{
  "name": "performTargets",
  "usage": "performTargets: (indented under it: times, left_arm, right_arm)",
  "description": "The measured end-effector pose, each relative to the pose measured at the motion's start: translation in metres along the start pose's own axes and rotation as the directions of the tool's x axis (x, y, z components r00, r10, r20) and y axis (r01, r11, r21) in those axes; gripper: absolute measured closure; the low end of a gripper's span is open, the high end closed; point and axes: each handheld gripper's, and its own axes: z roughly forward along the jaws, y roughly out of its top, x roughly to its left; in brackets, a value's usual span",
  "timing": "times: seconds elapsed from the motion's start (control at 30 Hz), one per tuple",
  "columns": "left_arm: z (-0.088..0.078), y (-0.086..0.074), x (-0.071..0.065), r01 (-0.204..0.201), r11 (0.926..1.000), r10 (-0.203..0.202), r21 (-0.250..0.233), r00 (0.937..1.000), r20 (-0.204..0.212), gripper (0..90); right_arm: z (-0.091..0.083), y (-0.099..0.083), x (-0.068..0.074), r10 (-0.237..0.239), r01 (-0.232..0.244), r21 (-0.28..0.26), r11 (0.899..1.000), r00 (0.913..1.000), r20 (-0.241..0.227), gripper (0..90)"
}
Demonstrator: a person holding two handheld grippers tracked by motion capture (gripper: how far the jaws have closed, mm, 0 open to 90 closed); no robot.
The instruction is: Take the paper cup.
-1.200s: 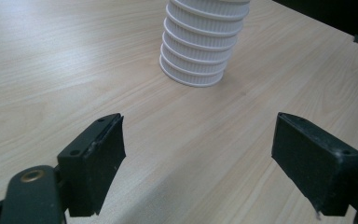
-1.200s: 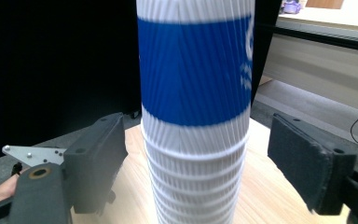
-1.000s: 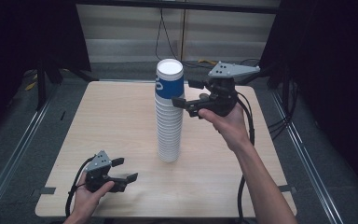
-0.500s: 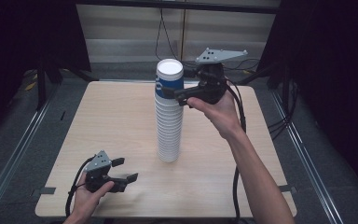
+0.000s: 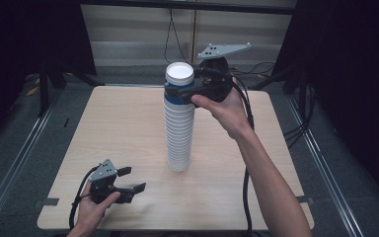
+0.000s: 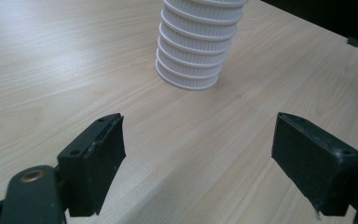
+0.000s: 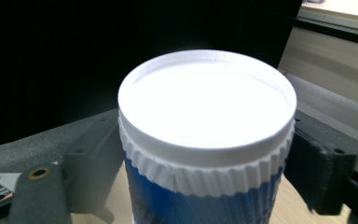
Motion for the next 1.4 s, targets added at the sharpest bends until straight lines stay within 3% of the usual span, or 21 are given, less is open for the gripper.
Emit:
performTargets:
  times: [0.03, 0.33, 0.7, 1.0, 1.4]
  left_arm:
    - [0.0, 0.0, 0.0, 0.001, 1.0, -0.001, 0.001, 1.0, 0.002, 17.1]
    - [0.0, 0.0, 0.0, 0.006, 1.0, -0.006, -0.001, 1.0, 0.001, 17.1]
    - [0.001, 0.0, 0.001, 0.005, 1.0, -0.005, 0.002, 1.0, -0.001, 17.1]
    - [0.001, 0.0, 0.001, 0.008, 1.0, -0.008, 0.006, 1.0, 0.0, 17.1]
    - [0.001, 0.0, 0.001, 0.008, 0.9999, -0.008, 0.007, 1.0, 0.004, 17.1]
  right_arm:
    - [-0.001, 0.001, 0.001, -0.005, 0.005, -0.012, 1.0, 1.0, 0.006, 22.1]
    - [0.006, 0.008, 0.003, -0.023, 0.022, 0.047, 0.999, 0.9994, 0.028, 23.3]
    - [0.007, 0.009, 0.002, -0.027, 0.025, 0.054, 0.998, 0.9994, 0.023, 25.9]
    - [0.003, 0.013, 0.001, -0.026, 0.026, 0.027, 0.999, 0.9995, 0.015, 26.1]
    - [-0.005, 0.021, 0.001, -0.004, 0.004, -0.071, 0.997, 1.0, -0.001, 26.7]
